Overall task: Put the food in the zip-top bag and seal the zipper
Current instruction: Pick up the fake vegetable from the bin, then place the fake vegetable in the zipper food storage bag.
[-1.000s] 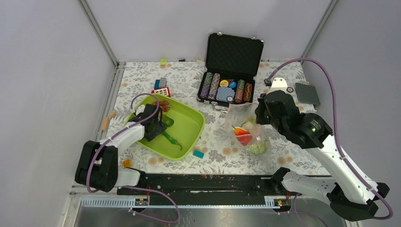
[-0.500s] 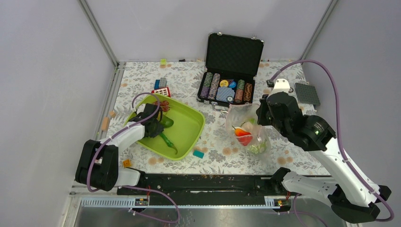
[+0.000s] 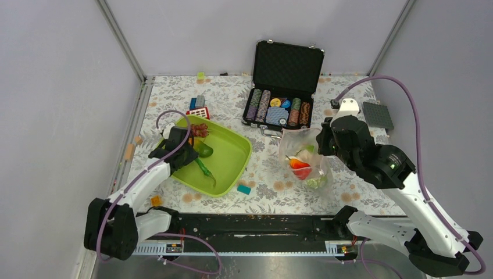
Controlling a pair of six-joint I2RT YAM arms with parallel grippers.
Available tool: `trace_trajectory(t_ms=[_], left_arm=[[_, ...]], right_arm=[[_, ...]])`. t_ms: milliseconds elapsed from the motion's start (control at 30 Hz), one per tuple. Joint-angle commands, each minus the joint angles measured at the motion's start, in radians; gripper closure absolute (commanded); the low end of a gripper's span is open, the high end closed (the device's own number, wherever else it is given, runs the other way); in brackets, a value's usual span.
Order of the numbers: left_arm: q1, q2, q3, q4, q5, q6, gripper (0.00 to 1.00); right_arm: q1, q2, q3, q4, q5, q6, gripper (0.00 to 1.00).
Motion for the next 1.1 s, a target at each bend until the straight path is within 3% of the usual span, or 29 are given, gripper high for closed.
trace_trajectory(t_ms=[0,300,500,767,1067], left_arm=[[0.006,-0.1,0.037,-0.027,0.03,0.028,1.0],[0.002,-0.307,0.1,-0.032,0.179,0.081,1.0],[-0.052,-0.399,0.185,0.187,0.414,0.13,1.0],[-0.389,-0.361,0.43,0.464,0.449,0.298,1.0],[-0.637,-0.187,0.584,0.535,0.43,0.47,1.0]], right_arm=[[0.0,-0.02,0.0,0.076,0.032,-0.011,1.0],[0.001,-0.012,-0.005,0.088,-0.003,-0.01,1.0],[0.0,0.001,-0.002,0.087,-0.037,0.03,1.0],[0.001,0.063,0.107,0.047,-0.255,0.062,1.0],[-0.001,0.091,0.162,0.033,-0.338,0.158,1.0]])
